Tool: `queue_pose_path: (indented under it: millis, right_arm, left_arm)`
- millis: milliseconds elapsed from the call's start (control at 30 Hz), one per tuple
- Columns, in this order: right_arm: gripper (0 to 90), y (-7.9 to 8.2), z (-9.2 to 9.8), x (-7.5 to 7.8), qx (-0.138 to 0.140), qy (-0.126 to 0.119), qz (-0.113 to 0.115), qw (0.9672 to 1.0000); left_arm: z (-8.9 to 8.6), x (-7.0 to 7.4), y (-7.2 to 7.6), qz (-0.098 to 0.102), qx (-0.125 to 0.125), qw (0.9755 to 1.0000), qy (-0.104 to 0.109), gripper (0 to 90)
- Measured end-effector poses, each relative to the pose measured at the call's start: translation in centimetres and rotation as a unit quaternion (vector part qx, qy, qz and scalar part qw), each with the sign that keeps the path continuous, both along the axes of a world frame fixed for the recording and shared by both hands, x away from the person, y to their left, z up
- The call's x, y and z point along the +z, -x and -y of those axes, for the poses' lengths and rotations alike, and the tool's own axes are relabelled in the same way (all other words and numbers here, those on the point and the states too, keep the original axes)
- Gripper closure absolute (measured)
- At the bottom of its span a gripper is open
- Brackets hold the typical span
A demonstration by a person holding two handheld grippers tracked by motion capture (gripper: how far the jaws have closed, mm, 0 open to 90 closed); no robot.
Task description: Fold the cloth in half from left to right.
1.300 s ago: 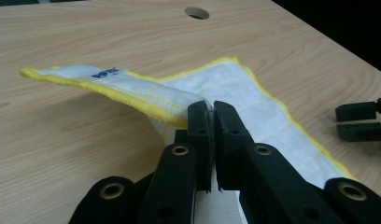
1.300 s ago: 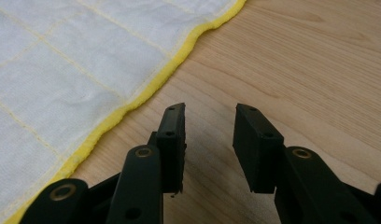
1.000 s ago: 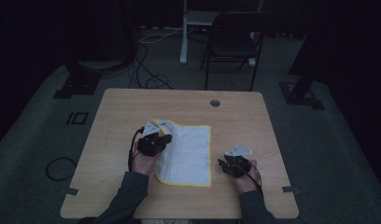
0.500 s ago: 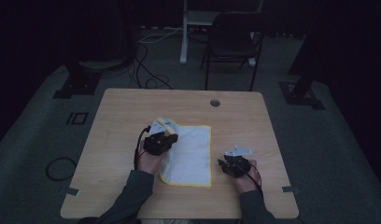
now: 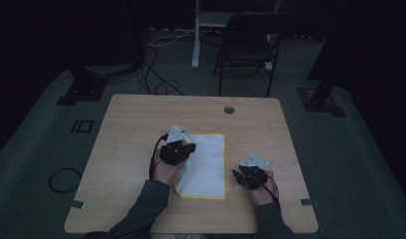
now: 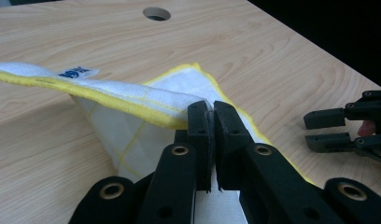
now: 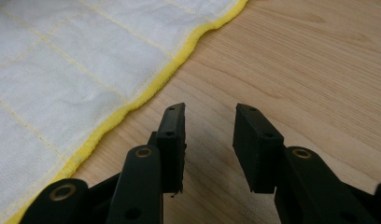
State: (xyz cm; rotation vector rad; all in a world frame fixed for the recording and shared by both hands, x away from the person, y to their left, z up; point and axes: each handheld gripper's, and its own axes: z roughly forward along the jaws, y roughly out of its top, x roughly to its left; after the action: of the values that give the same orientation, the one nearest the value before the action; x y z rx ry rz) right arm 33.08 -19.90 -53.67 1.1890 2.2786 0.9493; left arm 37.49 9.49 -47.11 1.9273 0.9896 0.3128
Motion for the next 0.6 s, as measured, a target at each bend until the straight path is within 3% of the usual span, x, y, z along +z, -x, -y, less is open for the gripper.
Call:
queue_pose_path:
  millis: [600]
  right_arm:
    - [64.1,0.0,0.0,0.0,0.0,0.0,0.0,1.0]
  left_arm:
    - [3.0,-1.9,-1.3,-0.032,-0.028,0.9987,-0.028,86.6]
